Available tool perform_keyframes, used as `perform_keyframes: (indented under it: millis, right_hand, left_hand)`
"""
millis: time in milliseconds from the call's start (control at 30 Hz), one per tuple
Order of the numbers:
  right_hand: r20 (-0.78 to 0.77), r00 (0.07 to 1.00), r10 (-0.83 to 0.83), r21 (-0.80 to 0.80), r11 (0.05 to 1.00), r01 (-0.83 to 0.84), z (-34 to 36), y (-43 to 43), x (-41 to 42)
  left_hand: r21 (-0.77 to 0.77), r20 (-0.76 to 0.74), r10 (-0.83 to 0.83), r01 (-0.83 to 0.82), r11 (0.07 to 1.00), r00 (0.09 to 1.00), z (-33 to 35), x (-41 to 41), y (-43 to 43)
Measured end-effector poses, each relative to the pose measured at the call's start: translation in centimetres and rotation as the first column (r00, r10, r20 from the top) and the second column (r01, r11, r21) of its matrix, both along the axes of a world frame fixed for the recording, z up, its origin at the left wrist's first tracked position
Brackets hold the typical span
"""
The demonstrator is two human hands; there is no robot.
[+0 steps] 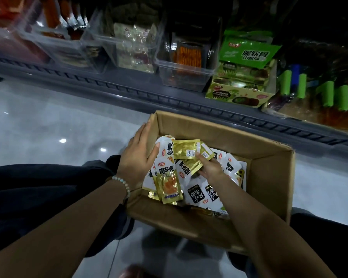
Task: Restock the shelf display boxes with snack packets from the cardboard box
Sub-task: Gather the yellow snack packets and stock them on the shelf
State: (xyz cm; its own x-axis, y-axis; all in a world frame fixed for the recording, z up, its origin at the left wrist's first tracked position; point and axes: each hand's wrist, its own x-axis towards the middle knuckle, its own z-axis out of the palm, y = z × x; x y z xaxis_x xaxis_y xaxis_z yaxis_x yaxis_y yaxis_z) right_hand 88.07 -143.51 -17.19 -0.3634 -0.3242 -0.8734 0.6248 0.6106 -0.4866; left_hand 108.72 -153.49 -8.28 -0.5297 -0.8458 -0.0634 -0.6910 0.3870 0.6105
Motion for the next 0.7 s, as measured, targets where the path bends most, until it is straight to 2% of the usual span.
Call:
perform_keyframes:
  millis: [167, 333, 567, 700]
  right_hand:
    - [-0.158, 0.985, 0.076, 0.137, 0.989, -0.055, -0.1, -1.3, 0.6]
    - [-0.136, 0.988, 0.069, -0.02, 0.997, -0.072, 1.0, 0.5, -1.1]
    - [-0.194, 0.962, 0.193, -0.142, 0.965, -0.222, 4.9, 2.6, -4.7]
    - [-0.194, 0.876, 0.443, -0.045, 0.887, -0.459, 5.9, 2.2, -1.5]
  left_hand:
    - [0.004, -0.006, 0.006, -0.006, 1.0, 1.0, 0.1, -0.1, 0.1]
    - [0.009, 0.019, 0.0, 0.0, 1.0, 1.0, 0.1, -0.1, 0.1]
    - [0.034, 0.058, 0.012, -0.014, 0.999, 0.998, 0.4, -0.1, 0.2]
    - [0.035, 0.07, 0.019, -0.021, 0.999, 0.997, 0.6, -0.2, 0.3]
